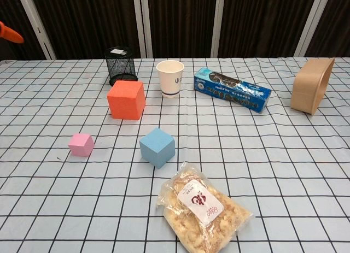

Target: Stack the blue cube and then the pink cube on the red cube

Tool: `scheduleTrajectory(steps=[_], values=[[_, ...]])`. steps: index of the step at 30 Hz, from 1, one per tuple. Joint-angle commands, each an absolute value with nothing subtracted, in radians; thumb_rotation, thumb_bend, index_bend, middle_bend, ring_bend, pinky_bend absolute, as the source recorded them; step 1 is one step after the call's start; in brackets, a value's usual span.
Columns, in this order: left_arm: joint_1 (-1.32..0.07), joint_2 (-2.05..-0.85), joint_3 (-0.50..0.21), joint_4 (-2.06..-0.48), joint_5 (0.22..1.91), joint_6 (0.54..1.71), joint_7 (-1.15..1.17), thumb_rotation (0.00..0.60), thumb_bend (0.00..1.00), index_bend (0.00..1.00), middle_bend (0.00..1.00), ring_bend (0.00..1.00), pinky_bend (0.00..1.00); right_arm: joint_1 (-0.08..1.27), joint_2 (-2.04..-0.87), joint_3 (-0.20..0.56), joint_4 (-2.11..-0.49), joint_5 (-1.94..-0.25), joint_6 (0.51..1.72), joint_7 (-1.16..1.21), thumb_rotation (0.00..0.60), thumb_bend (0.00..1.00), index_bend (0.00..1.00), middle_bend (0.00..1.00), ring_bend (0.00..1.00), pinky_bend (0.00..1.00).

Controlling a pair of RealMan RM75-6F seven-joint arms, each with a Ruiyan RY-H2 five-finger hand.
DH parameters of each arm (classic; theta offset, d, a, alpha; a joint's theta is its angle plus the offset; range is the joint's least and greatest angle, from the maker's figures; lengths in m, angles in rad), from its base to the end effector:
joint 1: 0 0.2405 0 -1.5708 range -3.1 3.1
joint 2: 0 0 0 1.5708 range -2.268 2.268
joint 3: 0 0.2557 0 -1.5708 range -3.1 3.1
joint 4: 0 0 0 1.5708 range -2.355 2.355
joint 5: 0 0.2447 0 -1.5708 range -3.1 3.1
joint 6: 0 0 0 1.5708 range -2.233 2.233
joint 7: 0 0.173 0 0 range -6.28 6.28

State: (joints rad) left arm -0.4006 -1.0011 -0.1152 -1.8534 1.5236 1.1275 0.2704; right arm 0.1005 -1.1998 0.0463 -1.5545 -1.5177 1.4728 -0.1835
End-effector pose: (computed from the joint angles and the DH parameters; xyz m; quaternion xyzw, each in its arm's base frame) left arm -0.2037 0.2932 0.0915 -0.7585 -0.2819 -0.3536 0.4692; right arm -0.3224 -0.2173 0.1021 0.6339 -0.3347 0.3447 0.6061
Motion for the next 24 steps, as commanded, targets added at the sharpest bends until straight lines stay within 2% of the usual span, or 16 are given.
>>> scheduleTrajectory(steps=[1, 5, 8, 14, 24], values=[[-0.518, -1.023, -0.169, -1.913, 1.375, 0.966, 0.375, 0.6, 0.15, 0.2, 0.88, 0.67, 0.65, 0.102, -1.2, 0.048, -1.553, -1.514, 1.468, -0.182, 0.6, 0.11, 0.0, 0.0, 0.0, 0.13], [-0.621, -1.059, -0.188, -1.926, 1.194, 0.817, 0.421, 0.6, 0.15, 0.22, 0.9, 0.69, 0.67, 0.106, -1.2, 0.05, -1.548, -1.506, 1.457, -0.182, 0.6, 0.11, 0.0, 0.0, 0.0, 0.13], [-0.697, -1.111, -0.187, -1.89, 1.077, 0.781, 0.519, 0.6, 0.14, 0.22, 0.9, 0.69, 0.67, 0.108, -1.2, 0.051, -1.546, -1.502, 1.452, -0.181, 0.6, 0.11, 0.0, 0.0, 0.0, 0.13], [-0.833, -1.262, -0.156, -1.833, 0.857, 0.814, 0.722, 0.6, 0.13, 0.22, 0.9, 0.69, 0.67, 0.108, -1.2, 0.054, -1.544, -1.499, 1.452, -0.181, 0.6, 0.11, 0.0, 0.0, 0.0, 0.13], [-0.942, -1.443, -0.126, -1.751, 0.778, 0.879, 0.804, 0.6, 0.15, 0.25, 0.9, 0.69, 0.67, 0.111, -1.199, 0.056, -1.539, -1.495, 1.446, -0.176, 0.6, 0.11, 0.0, 0.0, 0.0, 0.13]])
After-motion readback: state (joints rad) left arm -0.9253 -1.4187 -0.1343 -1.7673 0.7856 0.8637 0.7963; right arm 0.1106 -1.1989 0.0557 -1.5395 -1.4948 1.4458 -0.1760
